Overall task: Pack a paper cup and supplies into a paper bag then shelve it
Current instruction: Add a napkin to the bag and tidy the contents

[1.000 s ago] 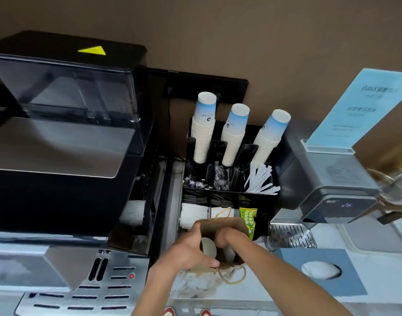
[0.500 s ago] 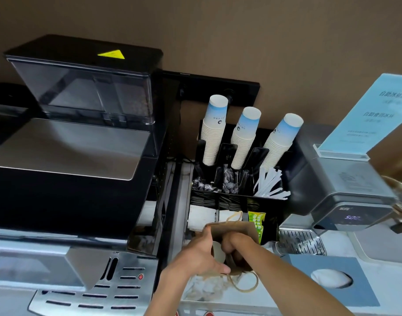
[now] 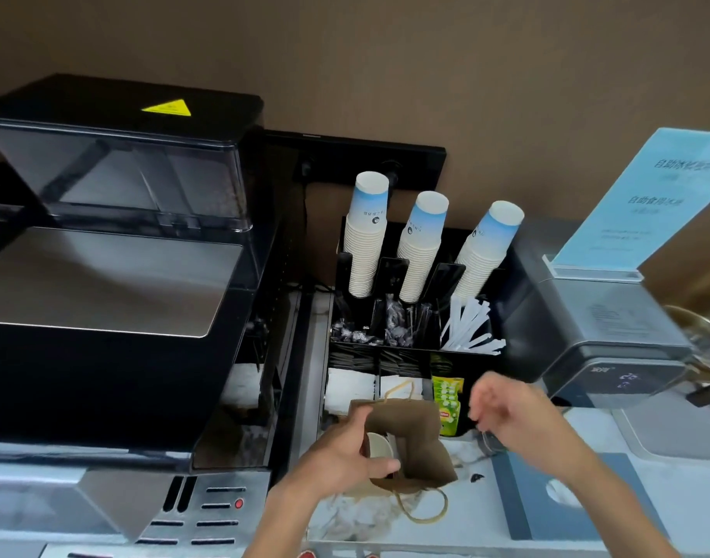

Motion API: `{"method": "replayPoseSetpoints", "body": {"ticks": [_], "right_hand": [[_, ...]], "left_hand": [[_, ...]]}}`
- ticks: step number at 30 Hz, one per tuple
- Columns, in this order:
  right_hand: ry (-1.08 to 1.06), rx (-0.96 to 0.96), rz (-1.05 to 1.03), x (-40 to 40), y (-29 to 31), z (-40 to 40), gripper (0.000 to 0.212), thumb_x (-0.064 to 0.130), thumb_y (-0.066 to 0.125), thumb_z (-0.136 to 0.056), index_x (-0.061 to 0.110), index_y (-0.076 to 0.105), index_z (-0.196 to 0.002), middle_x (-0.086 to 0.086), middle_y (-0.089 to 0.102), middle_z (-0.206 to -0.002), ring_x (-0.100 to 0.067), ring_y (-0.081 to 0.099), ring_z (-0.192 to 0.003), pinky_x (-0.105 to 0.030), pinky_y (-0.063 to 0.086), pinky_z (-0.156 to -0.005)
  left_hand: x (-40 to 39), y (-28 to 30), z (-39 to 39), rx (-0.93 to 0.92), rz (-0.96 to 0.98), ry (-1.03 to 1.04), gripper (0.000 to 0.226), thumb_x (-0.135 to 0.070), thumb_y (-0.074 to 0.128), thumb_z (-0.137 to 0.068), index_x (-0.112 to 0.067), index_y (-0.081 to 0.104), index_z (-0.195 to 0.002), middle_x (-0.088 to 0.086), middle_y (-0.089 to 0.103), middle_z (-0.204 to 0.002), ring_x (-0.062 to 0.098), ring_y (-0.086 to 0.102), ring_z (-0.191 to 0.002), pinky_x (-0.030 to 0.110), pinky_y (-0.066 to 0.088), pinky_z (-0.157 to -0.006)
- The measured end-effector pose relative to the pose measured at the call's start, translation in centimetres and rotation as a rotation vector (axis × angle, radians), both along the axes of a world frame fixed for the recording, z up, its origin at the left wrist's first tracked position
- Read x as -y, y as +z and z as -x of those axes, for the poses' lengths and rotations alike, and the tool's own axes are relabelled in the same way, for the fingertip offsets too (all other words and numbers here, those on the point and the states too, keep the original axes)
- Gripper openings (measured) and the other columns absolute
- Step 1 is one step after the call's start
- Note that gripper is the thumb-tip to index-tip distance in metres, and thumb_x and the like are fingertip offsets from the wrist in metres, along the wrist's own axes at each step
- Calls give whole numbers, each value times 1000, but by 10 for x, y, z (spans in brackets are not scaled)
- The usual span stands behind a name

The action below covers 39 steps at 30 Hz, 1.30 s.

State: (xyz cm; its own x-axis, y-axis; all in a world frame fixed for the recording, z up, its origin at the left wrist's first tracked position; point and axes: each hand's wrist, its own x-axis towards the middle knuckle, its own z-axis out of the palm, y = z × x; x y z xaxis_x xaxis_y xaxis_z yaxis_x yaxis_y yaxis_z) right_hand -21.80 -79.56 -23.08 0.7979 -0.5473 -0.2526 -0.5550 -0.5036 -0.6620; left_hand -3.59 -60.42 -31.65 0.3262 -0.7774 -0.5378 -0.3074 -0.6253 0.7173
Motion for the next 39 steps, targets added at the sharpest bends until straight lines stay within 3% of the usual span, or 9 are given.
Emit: {"method": "replayPoseSetpoints", "body": {"ticks": [4,8,16,23,26,30,33,35,39], "right_hand": [[113,-270,-94,-16,-64,31,58,14,73,-70,47,41,-105,21,50,-115,1,52,-108,-20,49,-85],[16,-200,-237,-30,-113,30,68,43,84,-60,51,39,-110,22,41,-129,1,46,-116,-15,42,-91],[-123,-107,-357,-31,-154,8,76,19,87,-56,24,55,-125,-5,63,-125,-25,61,-116,-47,52,-100],[-129,-190,-362,-33,-181,-2,56,7,80,-72,1,61,-124,-18,70,-120,-34,66,-112,-52,53,-98],[-109,-261,-321,-41,-189,-6,60,19,73,-81,8,52,-136,-13,61,-132,-29,59,-121,-34,49,-102],[-48,-101,-274,-36,-189,-8,51,11,73,-77,15,60,-127,-8,49,-140,-20,52,-124,-30,42,-110],[65,-69,-201,-34,-189,-5,40,23,72,-75,37,65,-112,26,37,-133,-7,24,-136,-21,24,-115],[57,-23,-202,-35,-194,-1,39,33,73,-69,46,62,-104,40,28,-130,-4,27,-136,-20,28,-112],[-45,41,-208,-36,-200,2,52,41,82,-60,47,59,-107,24,32,-146,1,41,-132,-25,41,-108]], "left_hand": [[-16,2,-1,48,217,52,73,-64,66,-72,-61,32,-136,-21,43,-108,0,51,-95,16,42,-84],[-46,-14,9,213,479,251,59,-50,78,-70,-58,46,-120,-35,34,-113,-11,45,-108,-3,33,-87],[-31,-68,14,74,218,112,91,-52,88,-54,-29,46,-132,-12,37,-136,6,40,-129,18,33,-108],[-7,-117,23,39,69,153,50,-31,76,-82,-24,61,-129,-8,66,-127,11,61,-120,20,48,-102],[-1,-125,26,-43,98,257,39,-15,77,-79,-29,67,-115,-10,72,-119,9,65,-114,21,53,-100],[-5,-137,21,-87,228,355,65,-12,79,-72,-27,57,-132,2,55,-142,23,53,-131,47,45,-112],[-6,-137,19,-92,258,353,74,-11,83,-66,-51,54,-120,-9,34,-157,16,39,-141,46,39,-117],[-5,-137,20,-24,243,297,73,-19,83,-64,-52,53,-122,-15,32,-157,8,36,-141,42,37,-119],[-9,-131,16,-12,295,309,51,-29,86,-60,-41,68,-105,-20,35,-155,3,41,-139,38,42,-115]]}}
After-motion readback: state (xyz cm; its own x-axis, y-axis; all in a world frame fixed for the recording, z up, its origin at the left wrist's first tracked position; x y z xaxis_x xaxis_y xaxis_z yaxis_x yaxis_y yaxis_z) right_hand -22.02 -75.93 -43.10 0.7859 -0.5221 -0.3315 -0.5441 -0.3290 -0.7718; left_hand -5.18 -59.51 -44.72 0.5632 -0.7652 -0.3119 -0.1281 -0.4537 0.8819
